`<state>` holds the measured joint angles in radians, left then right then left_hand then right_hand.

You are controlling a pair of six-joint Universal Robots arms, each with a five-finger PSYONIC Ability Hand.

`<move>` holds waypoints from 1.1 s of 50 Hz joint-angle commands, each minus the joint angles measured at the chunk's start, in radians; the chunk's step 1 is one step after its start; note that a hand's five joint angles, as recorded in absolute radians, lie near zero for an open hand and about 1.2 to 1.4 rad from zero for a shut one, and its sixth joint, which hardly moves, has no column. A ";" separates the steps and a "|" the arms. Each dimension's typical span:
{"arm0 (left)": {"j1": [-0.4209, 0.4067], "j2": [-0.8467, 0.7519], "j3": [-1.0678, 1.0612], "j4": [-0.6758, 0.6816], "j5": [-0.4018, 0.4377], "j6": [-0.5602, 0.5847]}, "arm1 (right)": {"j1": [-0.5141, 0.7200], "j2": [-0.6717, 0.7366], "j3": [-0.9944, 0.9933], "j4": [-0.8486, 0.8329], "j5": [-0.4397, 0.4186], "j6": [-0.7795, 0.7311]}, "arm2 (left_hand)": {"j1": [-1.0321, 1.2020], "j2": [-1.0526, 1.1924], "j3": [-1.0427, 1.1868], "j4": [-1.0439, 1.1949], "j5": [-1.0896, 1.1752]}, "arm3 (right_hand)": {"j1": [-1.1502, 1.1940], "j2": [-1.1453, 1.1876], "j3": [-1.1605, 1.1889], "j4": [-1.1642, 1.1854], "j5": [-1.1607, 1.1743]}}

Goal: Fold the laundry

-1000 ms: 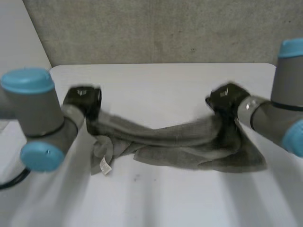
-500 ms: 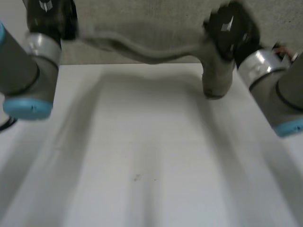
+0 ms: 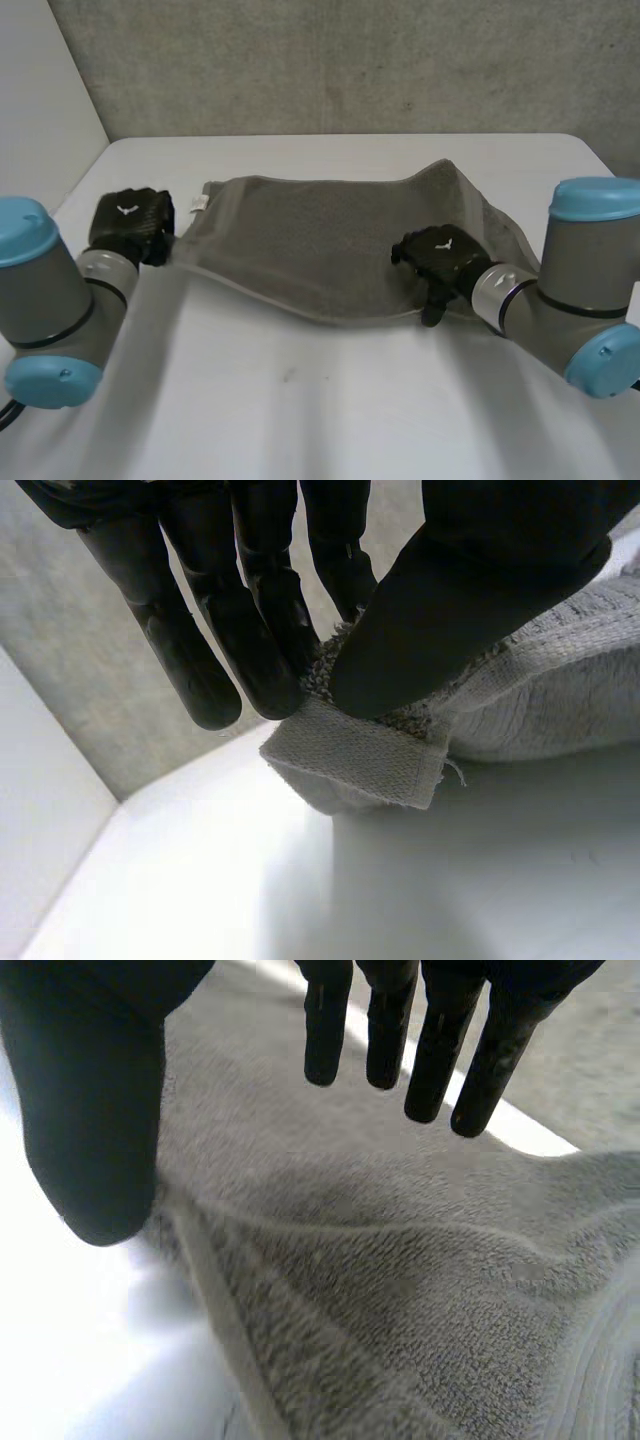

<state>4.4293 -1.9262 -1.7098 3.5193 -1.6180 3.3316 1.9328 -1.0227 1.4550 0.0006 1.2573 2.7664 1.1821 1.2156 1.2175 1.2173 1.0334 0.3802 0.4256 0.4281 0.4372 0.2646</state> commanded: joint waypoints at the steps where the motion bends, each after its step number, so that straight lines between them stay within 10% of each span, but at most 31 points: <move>1: 0.013 0.095 -0.030 -0.002 0.001 -0.001 | -0.109 -0.089 0.037 0.009 -0.007 0.234 | 0.214 0.181 0.179 0.179 0.188 | -0.063 -0.109 -0.111 -0.120 -0.122; 23: 0.027 0.113 -0.054 0.000 0.003 -0.004 | -0.290 -0.209 0.355 -0.095 -0.018 -0.074 | 0.214 0.181 0.179 0.179 0.188 | 0.028 -0.018 -0.020 -0.030 -0.031; 55: 0.027 0.112 -0.059 -0.002 0.001 -0.006 | -0.314 -0.046 0.283 -0.387 0.020 -0.048 | 0.214 0.181 0.179 0.179 0.188 | 0.754 0.708 0.706 0.697 0.695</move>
<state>4.4562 -1.8147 -1.7685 3.5175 -1.6163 3.3256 1.6204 -1.0655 1.7670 -0.3903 1.2515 2.6912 1.1811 1.2156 1.2175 1.2174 1.0334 0.6568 0.7694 0.7665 0.7669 0.5550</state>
